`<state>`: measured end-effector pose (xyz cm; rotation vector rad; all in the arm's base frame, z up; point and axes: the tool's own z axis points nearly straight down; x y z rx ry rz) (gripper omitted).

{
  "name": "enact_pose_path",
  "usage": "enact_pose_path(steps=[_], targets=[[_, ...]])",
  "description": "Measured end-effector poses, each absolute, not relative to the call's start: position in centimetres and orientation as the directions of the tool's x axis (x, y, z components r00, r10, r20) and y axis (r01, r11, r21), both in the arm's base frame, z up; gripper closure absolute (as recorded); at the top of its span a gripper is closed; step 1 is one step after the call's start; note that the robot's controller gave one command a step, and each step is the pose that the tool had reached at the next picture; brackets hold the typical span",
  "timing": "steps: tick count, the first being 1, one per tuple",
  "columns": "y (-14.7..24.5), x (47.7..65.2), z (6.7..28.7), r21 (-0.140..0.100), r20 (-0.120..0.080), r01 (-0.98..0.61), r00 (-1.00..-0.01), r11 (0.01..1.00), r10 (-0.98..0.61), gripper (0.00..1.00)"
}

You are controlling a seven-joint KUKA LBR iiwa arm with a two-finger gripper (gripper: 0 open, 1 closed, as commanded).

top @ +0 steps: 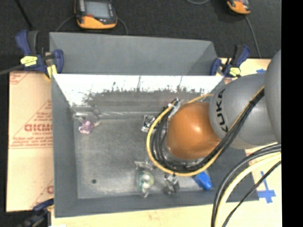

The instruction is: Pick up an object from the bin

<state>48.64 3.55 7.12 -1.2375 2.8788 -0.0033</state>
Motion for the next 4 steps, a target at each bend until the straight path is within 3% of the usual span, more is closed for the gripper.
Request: enact_pose_path(steps=[1, 2, 3, 4], targets=[[3.5, 48.5, 7.0, -0.002, -0.004, -0.723, -0.69, 0.69, -0.723, 1.0], [3.6, 48.6, 7.1, -0.004, -0.007, -0.723, -0.691, 0.691, -0.723, 0.0], [3.6, 48.5, 7.3, -0.007, -0.007, -0.664, -0.747, 0.747, -0.664, 0.0], [3.3, 47.8, 8.1, -0.005, -0.005, -0.72, -0.693, 0.693, -0.72, 0.0]])
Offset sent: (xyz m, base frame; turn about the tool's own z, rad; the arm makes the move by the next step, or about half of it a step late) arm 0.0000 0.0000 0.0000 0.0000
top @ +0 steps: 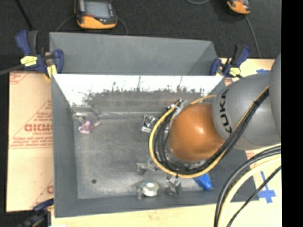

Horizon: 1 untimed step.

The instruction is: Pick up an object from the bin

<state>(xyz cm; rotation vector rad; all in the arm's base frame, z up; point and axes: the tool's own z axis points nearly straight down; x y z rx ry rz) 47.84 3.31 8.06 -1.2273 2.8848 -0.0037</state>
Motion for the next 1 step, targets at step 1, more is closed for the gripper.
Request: enact_pose_path(steps=[1], targets=[[3.58, 49.24, 7.68, -0.003, -0.003, -0.953, -0.302, 0.302, -0.953, 0.0]])
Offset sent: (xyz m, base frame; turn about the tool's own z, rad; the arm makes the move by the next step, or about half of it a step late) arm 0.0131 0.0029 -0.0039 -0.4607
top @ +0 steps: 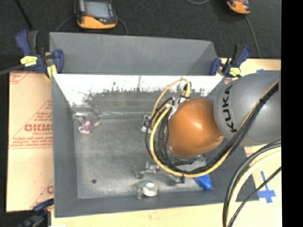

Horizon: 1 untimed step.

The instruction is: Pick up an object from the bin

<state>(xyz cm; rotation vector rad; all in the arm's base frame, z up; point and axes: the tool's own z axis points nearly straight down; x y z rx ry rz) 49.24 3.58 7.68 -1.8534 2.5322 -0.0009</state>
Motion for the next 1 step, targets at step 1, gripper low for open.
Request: enact_pose_path(steps=[1], targets=[[3.61, 49.21, 7.69, -0.001, -0.003, -0.952, -0.306, 0.306, -0.952, 1.0]])
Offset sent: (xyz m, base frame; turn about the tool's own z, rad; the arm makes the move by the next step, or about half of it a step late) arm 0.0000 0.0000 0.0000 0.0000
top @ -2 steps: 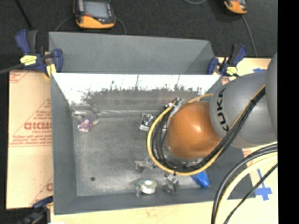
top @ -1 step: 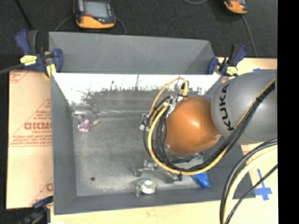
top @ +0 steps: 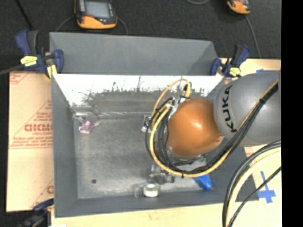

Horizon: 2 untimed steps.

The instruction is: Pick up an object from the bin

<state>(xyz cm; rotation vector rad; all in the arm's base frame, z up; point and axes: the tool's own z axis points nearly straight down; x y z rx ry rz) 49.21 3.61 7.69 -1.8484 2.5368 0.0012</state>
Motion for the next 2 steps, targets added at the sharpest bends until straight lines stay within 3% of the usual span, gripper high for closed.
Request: enact_pose_path(steps=[1, 2], targets=[[3.63, 49.2, 7.68, 0.0, -0.003, -0.952, -0.307, 0.307, -0.952, 0.0], [3.85, 48.41, 7.36, -0.015, -0.003, -0.985, 0.174, -0.174, -0.985, 0.0]])
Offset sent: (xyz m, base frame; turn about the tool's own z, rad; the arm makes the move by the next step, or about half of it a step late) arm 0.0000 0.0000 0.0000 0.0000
